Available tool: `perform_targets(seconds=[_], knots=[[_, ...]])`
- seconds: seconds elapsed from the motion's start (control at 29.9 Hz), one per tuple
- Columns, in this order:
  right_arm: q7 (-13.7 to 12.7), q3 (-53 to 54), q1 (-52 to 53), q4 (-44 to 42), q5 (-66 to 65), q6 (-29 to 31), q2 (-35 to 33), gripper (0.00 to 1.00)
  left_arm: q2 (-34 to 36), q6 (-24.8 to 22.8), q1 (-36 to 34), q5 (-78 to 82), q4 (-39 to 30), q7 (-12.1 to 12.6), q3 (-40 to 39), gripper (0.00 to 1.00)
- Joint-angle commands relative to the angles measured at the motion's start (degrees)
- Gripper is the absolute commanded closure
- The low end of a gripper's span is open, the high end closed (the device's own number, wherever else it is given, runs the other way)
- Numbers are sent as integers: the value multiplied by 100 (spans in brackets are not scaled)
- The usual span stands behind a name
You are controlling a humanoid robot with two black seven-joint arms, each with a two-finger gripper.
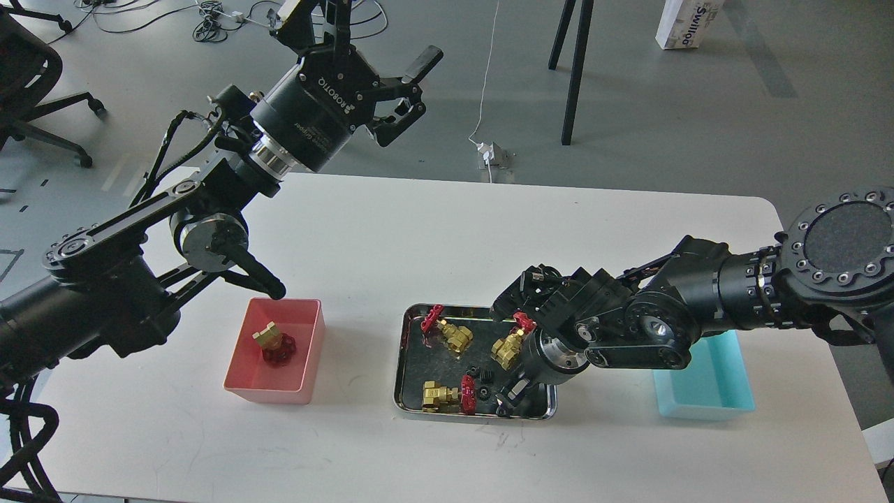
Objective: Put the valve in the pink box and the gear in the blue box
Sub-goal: 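Lower the right gripper onto a small black gear in the tray, then carry the gear with the right gripper into the blue box and release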
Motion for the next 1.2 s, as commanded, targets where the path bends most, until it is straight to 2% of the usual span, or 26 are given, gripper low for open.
perform_targets(seconds=[0.0, 0.37, 0.53, 0.94, 1.17], knots=[[3, 9, -15, 2, 0, 0, 0, 52, -49, -2, -6, 0, 19, 0, 1, 1], [11, 9, 3, 2, 0, 0, 0, 72, -57, -2, 2, 0, 46, 0, 1, 1], [11, 9, 47, 20, 9, 8, 0, 77, -57, -2, 2, 0, 55, 0, 1, 1], [11, 35, 126, 143, 167, 26, 0, 82, -128, -2, 38, 0, 63, 0, 9, 1], [11, 79, 372, 547, 273, 26, 0, 82, -136, -2, 38, 0, 63, 0, 1, 1]])
